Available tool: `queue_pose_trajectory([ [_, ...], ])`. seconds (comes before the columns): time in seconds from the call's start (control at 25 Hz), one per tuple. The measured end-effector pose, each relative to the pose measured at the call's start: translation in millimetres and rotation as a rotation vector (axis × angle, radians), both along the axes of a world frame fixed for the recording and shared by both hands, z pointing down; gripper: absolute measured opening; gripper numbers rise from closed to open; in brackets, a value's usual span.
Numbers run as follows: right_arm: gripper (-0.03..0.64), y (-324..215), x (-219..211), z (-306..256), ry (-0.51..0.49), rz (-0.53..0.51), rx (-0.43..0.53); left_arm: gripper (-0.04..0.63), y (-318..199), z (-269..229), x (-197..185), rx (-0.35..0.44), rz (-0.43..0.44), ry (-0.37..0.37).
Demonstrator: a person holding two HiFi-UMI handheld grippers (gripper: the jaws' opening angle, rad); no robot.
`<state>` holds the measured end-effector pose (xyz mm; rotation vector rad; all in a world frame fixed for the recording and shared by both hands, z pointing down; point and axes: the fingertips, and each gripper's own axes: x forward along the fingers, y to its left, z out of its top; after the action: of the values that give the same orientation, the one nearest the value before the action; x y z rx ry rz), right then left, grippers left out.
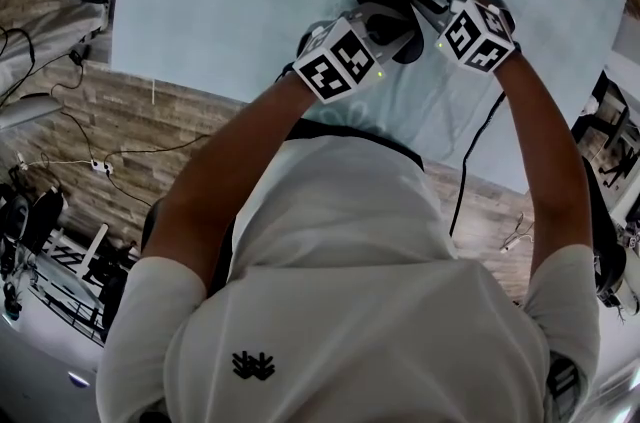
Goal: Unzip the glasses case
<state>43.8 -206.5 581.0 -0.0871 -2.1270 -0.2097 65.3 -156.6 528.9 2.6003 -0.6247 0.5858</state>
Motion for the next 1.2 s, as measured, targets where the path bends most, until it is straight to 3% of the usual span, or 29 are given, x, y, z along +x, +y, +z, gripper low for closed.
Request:
queue_pose_trajectory([
  [1.2, 0.003, -15.9, -29.3, -2.1, 0.088, -0.290, 0.074, 0.055, 0.0, -1.2, 3.7, -0.007, 0.026, 0.057],
])
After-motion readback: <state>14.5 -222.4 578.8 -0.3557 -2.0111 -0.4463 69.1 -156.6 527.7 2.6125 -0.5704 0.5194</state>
